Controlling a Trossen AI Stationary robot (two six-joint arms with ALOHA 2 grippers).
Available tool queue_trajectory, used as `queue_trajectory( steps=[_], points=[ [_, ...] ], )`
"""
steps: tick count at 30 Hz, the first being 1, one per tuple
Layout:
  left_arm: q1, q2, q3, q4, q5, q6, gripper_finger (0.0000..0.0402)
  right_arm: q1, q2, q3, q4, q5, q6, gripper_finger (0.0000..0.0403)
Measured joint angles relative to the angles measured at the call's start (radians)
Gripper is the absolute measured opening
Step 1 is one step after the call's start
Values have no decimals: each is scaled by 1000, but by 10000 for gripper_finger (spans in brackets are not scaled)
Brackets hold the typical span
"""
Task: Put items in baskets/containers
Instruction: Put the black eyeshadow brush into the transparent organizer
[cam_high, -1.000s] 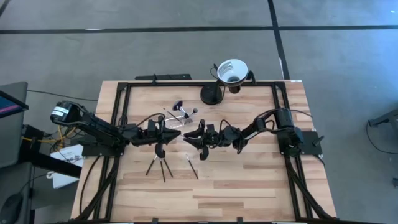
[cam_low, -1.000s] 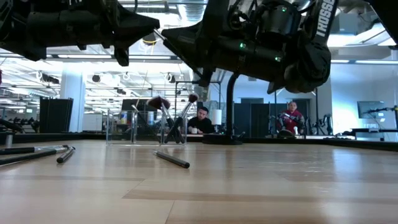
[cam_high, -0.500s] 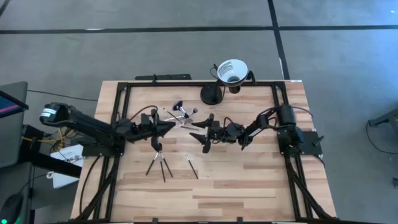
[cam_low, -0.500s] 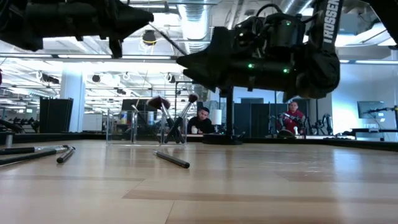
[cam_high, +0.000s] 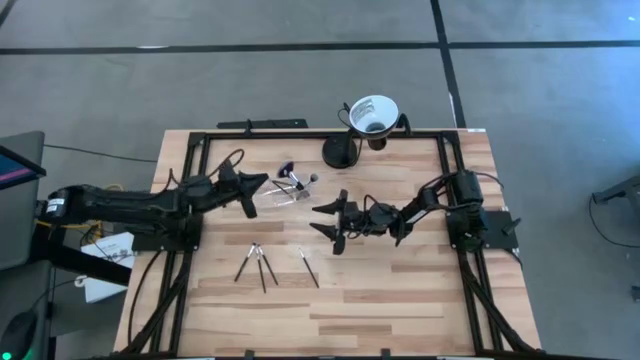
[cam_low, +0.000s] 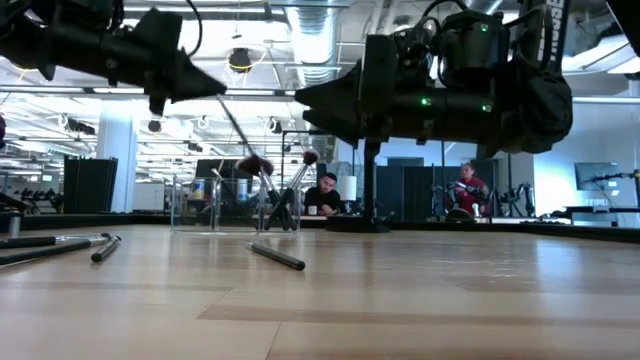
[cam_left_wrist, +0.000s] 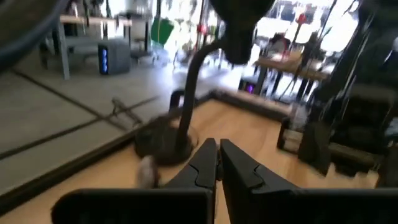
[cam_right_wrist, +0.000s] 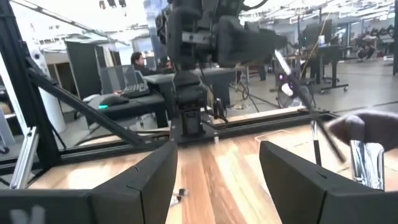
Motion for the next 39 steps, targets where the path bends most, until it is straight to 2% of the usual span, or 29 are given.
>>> queue_trajectory(
  steps=[8, 14, 20, 26, 30, 39],
  points=[
    [-4, 0, 0, -63, 26, -32, 9, 3, 0, 0, -53, 0, 7, 212],
    [-4, -14, 0, -60, -26, -20, 9, 3, 0, 0, -54, 0, 7, 208],
    [-3, -39, 1, -87, -31, 1, 9, 3, 0, 0, -67, 0, 8, 208],
    [-3, -33, 1, -234, -31, -100, 9, 3, 0, 0, -72, 0, 8, 205],
    [-3, -8, 1, -243, -31, -126, 11, 3, 0, 0, -72, 0, 8, 202],
    [47, 53, 1, -239, -31, -127, 56, 3, 0, 0, -78, 0, 90, 203]
  ],
)
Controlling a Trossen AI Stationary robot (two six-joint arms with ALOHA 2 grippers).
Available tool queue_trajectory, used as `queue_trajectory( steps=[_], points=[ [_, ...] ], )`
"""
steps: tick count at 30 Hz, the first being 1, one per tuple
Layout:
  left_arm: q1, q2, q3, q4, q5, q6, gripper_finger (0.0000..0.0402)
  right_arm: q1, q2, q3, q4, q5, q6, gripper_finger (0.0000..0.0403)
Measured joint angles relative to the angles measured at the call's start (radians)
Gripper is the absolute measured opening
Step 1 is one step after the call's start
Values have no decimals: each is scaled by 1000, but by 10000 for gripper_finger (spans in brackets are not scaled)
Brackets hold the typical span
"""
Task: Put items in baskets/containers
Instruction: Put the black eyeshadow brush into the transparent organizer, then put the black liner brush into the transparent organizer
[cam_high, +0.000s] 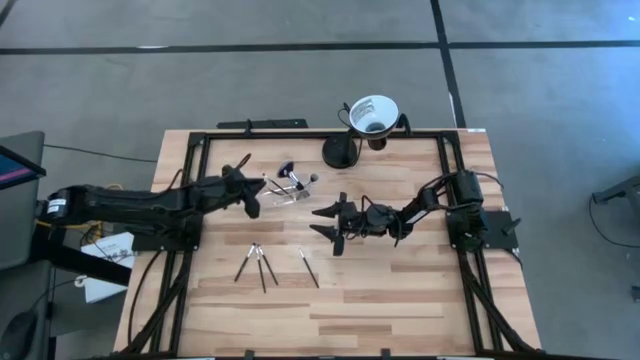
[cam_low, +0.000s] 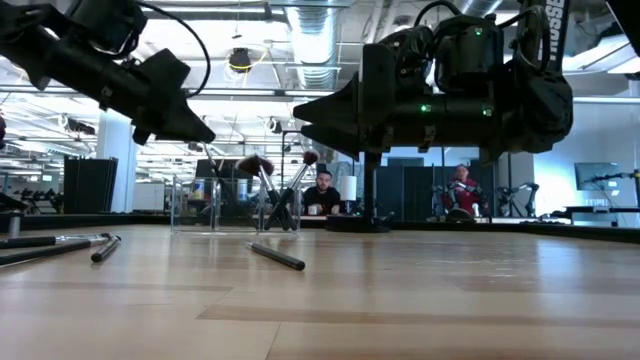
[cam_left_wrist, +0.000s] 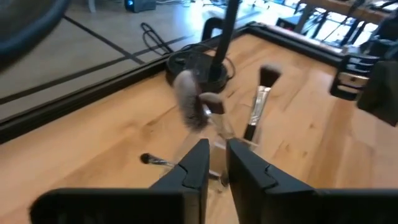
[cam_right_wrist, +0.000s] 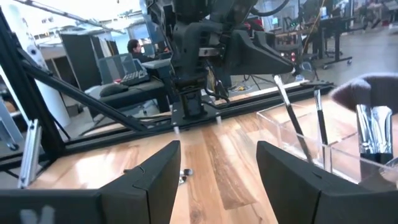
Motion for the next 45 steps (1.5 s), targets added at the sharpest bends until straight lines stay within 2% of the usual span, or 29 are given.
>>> queue_trajectory(
  steps=[5, 7, 9, 12, 15, 18, 26, 32, 38, 42, 45],
  points=[
    [15, 25, 0, 13, -35, -2, 92, 6, 0, 0, -8, -1, 24, 203],
    [13, 25, 0, 47, -56, -1, 105, 18, 0, 17, -63, -1, 28, 203],
    [8, 25, 0, 103, -58, 1, 115, 41, 0, 56, -194, -1, 47, 203],
    [-14, 25, 0, 200, -58, 37, 123, 90, 1, 156, -513, 11, 71, 203],
    [-48, 25, 0, 274, -42, 86, 124, 147, 2, 264, -827, 131, 76, 203],
    [-77, 25, 0, 296, -41, 110, 122, 197, 2, 344, -975, 253, 78, 203],
    [-94, 25, 0, 315, -41, 113, 121, 258, 2, 397, -981, 397, 225, 194],
    [-103, 25, 0, 340, -39, 111, 120, 262, 2, 395, -999, 426, 284, 175],
    [-144, 25, 0, 413, 19, 111, 117, 262, 2, 395, -995, 432, 344, 174],
    [-180, 25, 0, 464, 48, 112, 117, 270, 51, 401, -961, 516, 365, 179],
    [-206, 25, -1, 467, 58, 113, 117, 282, 128, 432, -911, 534, 365, 183]
  ],
)
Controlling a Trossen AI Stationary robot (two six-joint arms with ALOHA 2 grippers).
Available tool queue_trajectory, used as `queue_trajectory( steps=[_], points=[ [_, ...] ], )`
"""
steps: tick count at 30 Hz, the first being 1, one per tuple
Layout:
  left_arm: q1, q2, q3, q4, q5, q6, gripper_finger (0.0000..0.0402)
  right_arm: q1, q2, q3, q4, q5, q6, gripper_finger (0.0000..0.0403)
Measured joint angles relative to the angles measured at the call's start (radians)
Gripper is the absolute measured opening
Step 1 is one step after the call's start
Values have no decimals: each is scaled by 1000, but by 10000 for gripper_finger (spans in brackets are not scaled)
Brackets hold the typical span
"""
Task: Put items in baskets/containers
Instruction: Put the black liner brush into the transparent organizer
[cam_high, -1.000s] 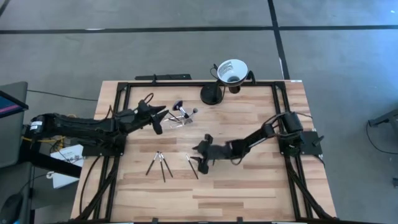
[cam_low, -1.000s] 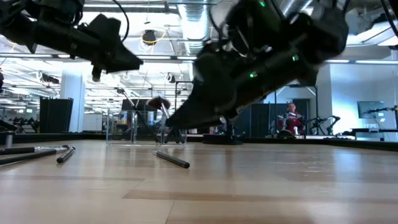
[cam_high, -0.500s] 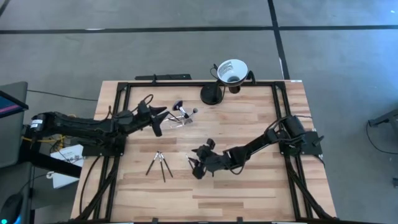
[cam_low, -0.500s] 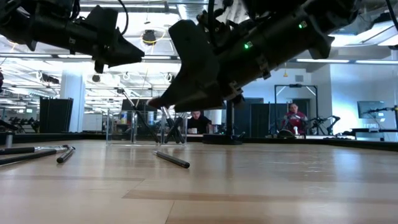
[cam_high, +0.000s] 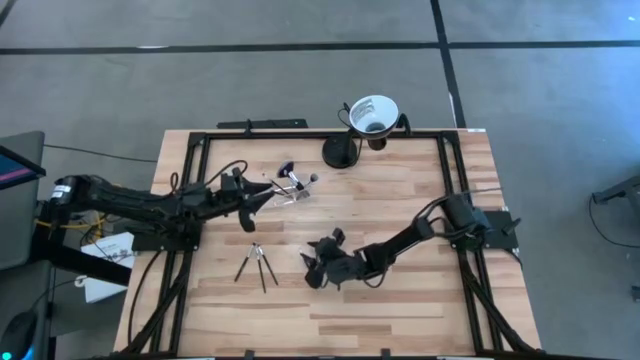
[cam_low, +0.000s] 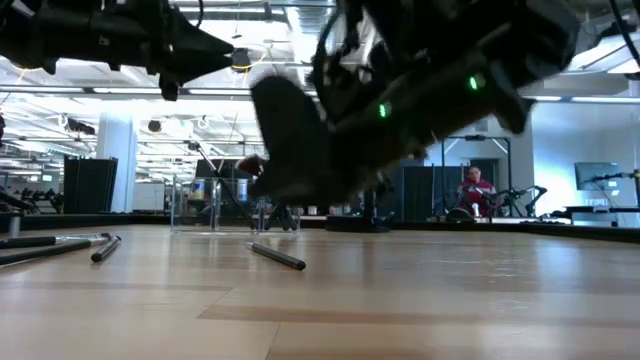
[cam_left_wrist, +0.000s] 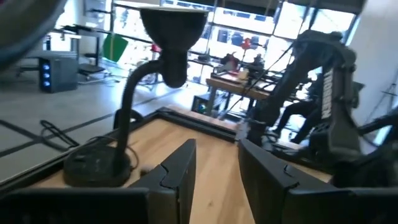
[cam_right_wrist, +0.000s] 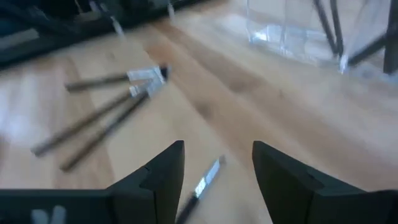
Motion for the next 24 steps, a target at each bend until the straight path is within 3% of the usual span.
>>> queue_trajectory(
  steps=[3, 19, 24],
  points=[
    [-18, -1, 0, 5, 1, 1, 117, 7, 63, 38, -7, 54, 0, 184],
    [-25, -1, 0, 25, -1, 1, 117, 9, 219, 151, -38, 99, 66, 173],
    [-25, -1, 0, 25, -1, 1, 117, 8, 217, 153, -98, 101, 82, 123]
  ],
)
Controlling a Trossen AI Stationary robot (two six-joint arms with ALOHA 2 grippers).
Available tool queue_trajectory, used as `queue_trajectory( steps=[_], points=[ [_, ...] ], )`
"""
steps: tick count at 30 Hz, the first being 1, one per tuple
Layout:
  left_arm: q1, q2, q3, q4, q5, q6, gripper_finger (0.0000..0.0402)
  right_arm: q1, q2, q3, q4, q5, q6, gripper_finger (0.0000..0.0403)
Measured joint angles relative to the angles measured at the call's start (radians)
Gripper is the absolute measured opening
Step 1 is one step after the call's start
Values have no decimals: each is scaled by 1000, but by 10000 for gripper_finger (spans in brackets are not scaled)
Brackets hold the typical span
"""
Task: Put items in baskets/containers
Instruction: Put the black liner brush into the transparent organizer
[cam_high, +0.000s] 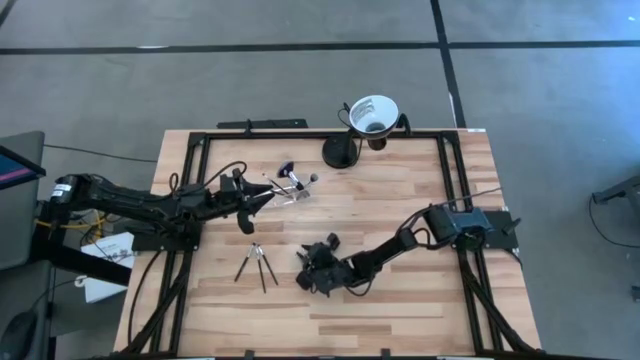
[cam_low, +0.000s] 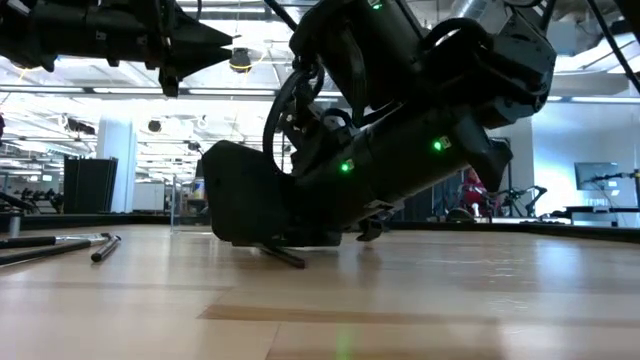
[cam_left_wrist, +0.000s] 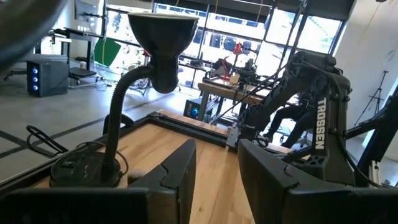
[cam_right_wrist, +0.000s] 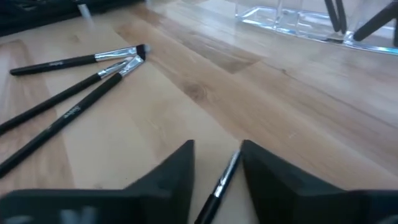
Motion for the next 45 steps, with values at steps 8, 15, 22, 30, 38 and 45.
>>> queue_trajectory(
  steps=[8, 15, 22, 30, 38, 45],
  points=[
    [0, 0, 0, 0, 0, 0, 117, -2, 0, -4, -3, 1, -11, 13],
    [0, 0, 0, 0, 0, 0, 117, 1, -49, -11, 9, -42, -107, 7],
    [0, 0, 0, 9, 260, -8, 117, 5, -203, -13, 11, -44, -291, 10],
    [0, 3, 0, 29, 471, -8, 117, -13, -400, -14, 24, 35, -637, 6],
    [-12, 3, 0, 27, 471, -8, 117, -45, -543, -127, 237, -32, -889, 3],
    [-32, 3, 0, 29, 471, -8, 117, -109, -519, -308, 812, -374, -954, 3]
  ],
)
